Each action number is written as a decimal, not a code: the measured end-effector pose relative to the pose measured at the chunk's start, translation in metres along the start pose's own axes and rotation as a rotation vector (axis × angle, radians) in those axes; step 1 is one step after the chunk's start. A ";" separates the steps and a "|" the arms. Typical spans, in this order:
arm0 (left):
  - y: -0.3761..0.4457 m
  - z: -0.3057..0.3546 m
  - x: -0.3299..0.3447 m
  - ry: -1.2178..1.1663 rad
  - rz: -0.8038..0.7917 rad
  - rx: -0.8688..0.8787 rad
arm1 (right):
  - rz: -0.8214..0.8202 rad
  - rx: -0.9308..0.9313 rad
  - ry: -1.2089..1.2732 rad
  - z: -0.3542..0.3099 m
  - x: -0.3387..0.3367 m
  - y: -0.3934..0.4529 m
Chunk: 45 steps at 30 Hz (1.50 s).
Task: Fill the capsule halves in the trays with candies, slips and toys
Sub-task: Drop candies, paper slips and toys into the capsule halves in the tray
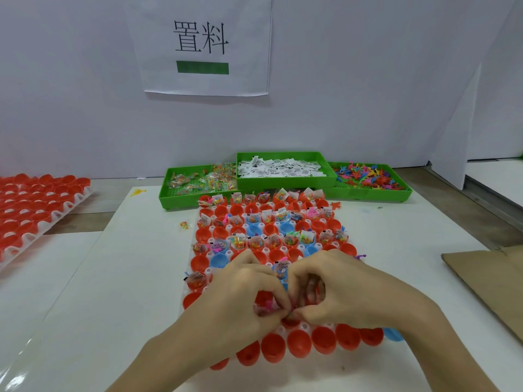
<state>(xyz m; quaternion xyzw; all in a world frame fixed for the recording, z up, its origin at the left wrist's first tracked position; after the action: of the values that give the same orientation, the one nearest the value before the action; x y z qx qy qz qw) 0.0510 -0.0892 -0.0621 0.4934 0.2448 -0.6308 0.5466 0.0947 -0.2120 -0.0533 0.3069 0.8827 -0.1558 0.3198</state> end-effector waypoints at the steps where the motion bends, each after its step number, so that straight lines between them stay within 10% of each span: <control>1: 0.000 0.003 0.000 -0.021 -0.011 0.008 | 0.004 0.003 -0.013 0.001 0.000 0.000; 16: 0.001 0.002 -0.027 -0.074 0.026 0.153 | 0.123 -0.096 0.120 -0.004 -0.030 0.000; 28: 0.091 -0.144 -0.111 0.118 0.385 -0.360 | 0.407 -0.222 0.189 0.004 -0.050 0.002; 36: 0.132 -0.261 -0.089 0.516 -0.017 -0.536 | 0.559 -0.212 0.116 0.017 -0.065 0.002; 45: 0.143 -0.264 -0.082 0.471 0.057 -0.510 | 0.536 -0.207 0.113 0.020 -0.059 0.007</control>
<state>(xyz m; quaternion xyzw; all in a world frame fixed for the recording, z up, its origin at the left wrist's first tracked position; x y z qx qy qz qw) 0.2704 0.1310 -0.0598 0.4798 0.5000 -0.4026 0.5980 0.1444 -0.2416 -0.0295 0.5033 0.7977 0.0426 0.3295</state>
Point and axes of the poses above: each hand's wrist, its own y-axis towards the middle knuckle, its own x-axis out of the palm, z = x × y, the point moved 8 cm from there along y, towards the middle knuckle, and after that the axes turned 12 degrees about y, right-handed, at the moved point
